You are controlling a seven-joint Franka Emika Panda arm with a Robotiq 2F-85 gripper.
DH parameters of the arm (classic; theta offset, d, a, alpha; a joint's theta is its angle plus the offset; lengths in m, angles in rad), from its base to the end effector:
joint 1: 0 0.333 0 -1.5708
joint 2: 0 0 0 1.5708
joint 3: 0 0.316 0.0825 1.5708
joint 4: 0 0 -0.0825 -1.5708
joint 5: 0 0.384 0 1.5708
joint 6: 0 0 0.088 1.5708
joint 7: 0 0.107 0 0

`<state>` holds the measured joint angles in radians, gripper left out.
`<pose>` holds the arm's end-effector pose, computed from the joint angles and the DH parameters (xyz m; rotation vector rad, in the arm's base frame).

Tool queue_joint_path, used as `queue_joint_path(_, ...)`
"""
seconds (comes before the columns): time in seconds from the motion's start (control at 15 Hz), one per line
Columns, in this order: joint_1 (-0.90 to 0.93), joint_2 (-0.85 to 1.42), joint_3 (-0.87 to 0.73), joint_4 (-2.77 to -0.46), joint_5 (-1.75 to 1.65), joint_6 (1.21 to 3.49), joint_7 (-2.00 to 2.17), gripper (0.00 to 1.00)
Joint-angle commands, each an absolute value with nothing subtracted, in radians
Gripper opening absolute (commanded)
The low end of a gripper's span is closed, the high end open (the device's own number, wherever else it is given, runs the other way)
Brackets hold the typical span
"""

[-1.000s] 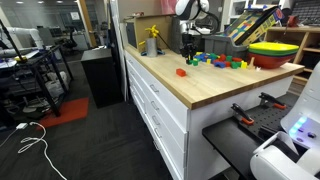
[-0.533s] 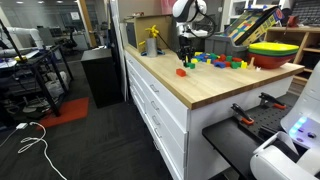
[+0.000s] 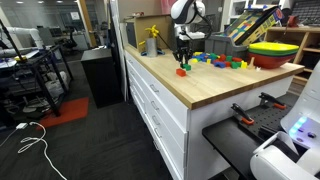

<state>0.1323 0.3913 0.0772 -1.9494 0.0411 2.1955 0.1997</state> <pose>0.5885 0.1250 0.2677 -3.1015 0.0316 0.2390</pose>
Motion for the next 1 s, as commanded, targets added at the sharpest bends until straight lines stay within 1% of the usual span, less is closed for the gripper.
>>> queue_joint_path(0.0,0.138,0.369,0.072,-1.997,0.05,2.249,0.228,0.08)
queue_joint_path(0.93,0.135,0.348,0.075,-2.073,0.053,2.339,0.213,0.08)
